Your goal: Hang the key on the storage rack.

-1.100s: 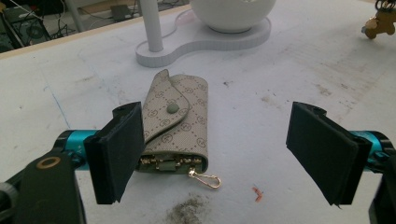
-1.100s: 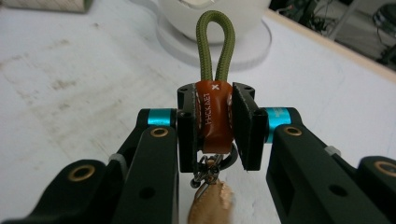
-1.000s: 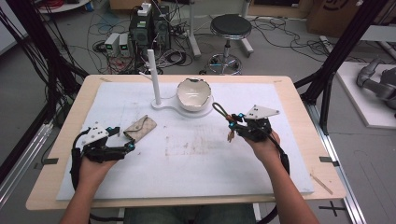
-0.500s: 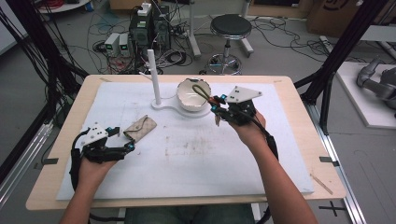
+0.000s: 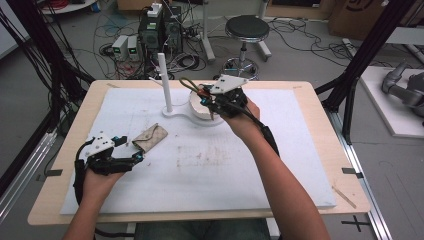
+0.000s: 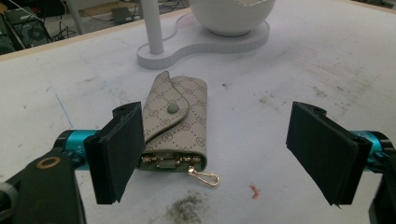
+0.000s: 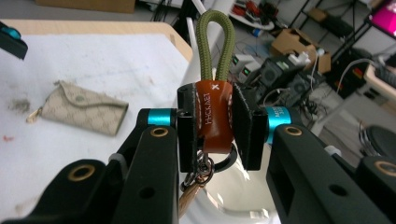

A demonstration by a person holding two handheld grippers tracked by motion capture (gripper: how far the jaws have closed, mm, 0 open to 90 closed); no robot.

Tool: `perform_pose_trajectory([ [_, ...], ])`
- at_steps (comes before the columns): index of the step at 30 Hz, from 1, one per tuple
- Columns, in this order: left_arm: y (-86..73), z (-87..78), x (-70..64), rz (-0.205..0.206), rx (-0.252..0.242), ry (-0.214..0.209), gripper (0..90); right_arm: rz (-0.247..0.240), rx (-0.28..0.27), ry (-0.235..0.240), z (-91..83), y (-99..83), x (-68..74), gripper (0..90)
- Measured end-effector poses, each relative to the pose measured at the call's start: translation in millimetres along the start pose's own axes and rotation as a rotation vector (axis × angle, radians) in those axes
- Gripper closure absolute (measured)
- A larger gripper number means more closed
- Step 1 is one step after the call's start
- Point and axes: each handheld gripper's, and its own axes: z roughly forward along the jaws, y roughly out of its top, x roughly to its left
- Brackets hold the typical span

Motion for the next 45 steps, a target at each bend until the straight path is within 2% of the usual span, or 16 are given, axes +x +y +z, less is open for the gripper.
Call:
perform_pose_trajectory([
  [7,-4.1,-6.6,3.0,-0.006,0.003,0.011,19.3,-0.034,-0.009,0.020,22.8,20.9,6.7,73.7],
  [10,-5.3,-9.1,3.2,-0.008,0.005,0.015,19.4,-0.018,-0.013,0.029,28.3,24.7,7.6,73.7],
  [12,-6.6,-12.2,3.7,-0.009,0.003,0.022,19.3,-0.027,-0.017,0.023,37.4,28.7,7.6,73.7],
  [20,-13.7,-26.7,7.2,-0.026,0.001,0.055,19.4,-0.022,0.003,0.025,56.1,32.4,9.3,73.7],
  [24,-16.1,-31.8,8.1,-0.027,0.004,0.065,19.3,-0.040,0.009,0.016,63.5,35.4,8.9,73.6],
  [25,-17.0,-33.8,8.3,-0.025,0.007,0.068,19.4,-0.031,0.007,0.021,65.2,35.9,9.4,73.6],
  [36,-18.6,-36.8,9.4,-0.031,0.004,0.074,19.4,-0.038,0.046,0.011,78.1,32.5,8.2,73.0],
  [37,-18.6,-36.4,9.3,-0.032,0.004,0.072,19.3,-0.038,0.051,0.008,78.6,32.1,8.5,71.5],
  [38,-18.6,-35.9,9.2,-0.032,0.003,0.071,19.3,-0.050,0.062,-0.004,79.3,31.5,9.5,63.6],
  [39,-18.5,-35.7,9.2,-0.031,0.006,0.070,19.3,-0.050,0.062,-0.004,79.3,31.5,9.5,63.6],
  [40,-18.4,-35.2,9.3,-0.029,0.007,0.070,19.4,-0.062,0.062,-0.030,79.3,31.0,10.7,47.1],
  [41,-18.4,-35.1,9.2,-0.030,0.007,0.070,19.4,-0.056,0.067,-0.039,78.6,30.9,10.6,45.3],
  [45,-18.0,-34.9,8.6,-0.031,0.004,0.066,19.4,-0.028,0.060,-0.028,70.7,27.5,9.6,40.6],
])
